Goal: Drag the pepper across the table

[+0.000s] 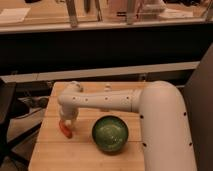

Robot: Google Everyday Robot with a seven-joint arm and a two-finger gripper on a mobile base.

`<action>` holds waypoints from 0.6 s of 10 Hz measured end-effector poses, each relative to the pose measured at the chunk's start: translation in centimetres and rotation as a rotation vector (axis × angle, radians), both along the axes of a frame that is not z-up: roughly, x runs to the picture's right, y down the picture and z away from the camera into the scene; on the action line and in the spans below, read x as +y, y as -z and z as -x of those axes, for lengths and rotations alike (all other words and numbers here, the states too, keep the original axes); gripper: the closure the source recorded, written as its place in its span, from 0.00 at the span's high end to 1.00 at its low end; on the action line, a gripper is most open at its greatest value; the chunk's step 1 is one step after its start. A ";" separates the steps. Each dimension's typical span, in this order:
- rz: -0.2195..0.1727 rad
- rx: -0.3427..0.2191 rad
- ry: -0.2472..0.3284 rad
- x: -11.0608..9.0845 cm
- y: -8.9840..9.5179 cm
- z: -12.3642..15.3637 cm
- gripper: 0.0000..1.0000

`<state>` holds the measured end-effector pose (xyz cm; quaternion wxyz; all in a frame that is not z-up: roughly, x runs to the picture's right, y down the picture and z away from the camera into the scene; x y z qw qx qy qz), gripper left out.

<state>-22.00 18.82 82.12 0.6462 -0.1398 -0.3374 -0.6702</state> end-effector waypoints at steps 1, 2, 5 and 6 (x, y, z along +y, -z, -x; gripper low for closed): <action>-0.010 -0.007 0.036 0.4 0.4 0.8 0.80; -0.018 -0.008 0.063 0.8 0.4 1.1 0.80; -0.006 -0.010 0.105 2.1 -0.2 2.2 0.80; 0.009 -0.001 0.104 2.8 -1.1 1.8 0.79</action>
